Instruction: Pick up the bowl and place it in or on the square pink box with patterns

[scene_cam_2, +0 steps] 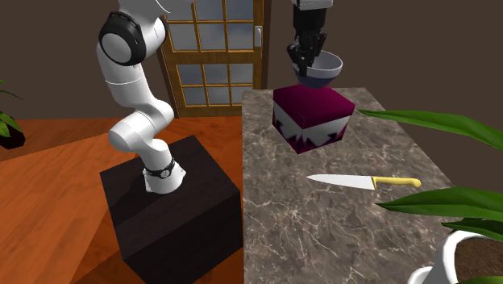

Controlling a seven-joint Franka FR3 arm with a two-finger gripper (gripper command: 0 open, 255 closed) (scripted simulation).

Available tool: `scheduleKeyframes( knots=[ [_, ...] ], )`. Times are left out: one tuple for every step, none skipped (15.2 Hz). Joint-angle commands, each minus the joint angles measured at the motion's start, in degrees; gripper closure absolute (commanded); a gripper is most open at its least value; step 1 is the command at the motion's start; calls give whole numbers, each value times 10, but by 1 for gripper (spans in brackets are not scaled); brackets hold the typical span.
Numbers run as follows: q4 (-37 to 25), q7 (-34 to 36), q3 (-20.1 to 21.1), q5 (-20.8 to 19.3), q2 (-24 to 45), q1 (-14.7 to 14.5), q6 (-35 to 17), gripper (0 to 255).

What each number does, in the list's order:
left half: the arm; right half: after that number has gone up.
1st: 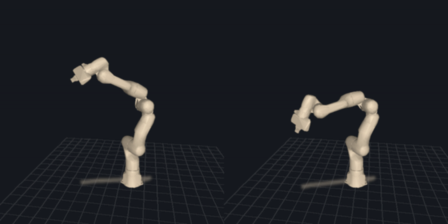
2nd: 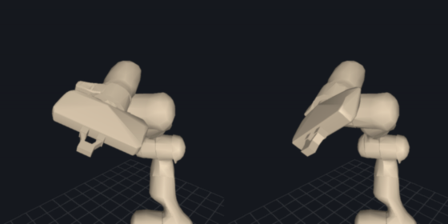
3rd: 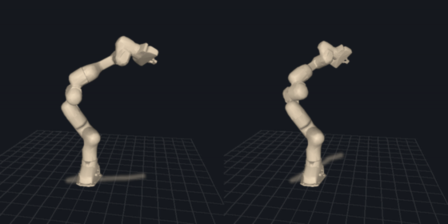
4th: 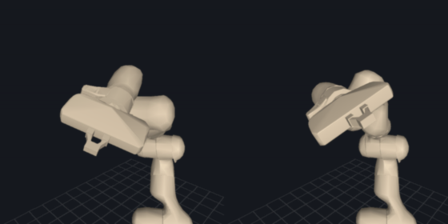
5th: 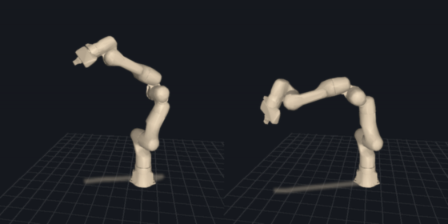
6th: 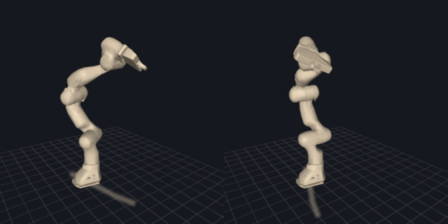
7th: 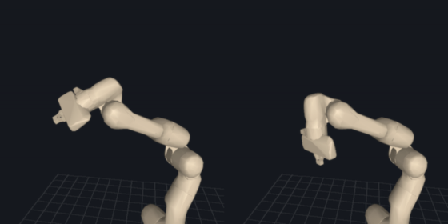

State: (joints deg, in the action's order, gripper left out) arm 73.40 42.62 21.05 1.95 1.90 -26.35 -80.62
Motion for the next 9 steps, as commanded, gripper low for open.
scheduleKeyframes(
  knots=[
    [29,-4,-2,4,-10,2,-20,255],
    [44,-6,-3,6,-16,3,-30,255],
    [58,-7,-4,8,-21,4,-39,255],
    [72,-9,-4,10,-25,5,-48,255],
    [85,-10,-5,11,-30,6,-58,255],
    [104,-13,-6,14,-36,6,-71,255],
    [104,-13,-6,14,-36,6,-71,255],
    [104,-13,-6,14,-36,6,-71,255],
    [104,-13,-6,14,-36,6,-71,255]
  ],
)
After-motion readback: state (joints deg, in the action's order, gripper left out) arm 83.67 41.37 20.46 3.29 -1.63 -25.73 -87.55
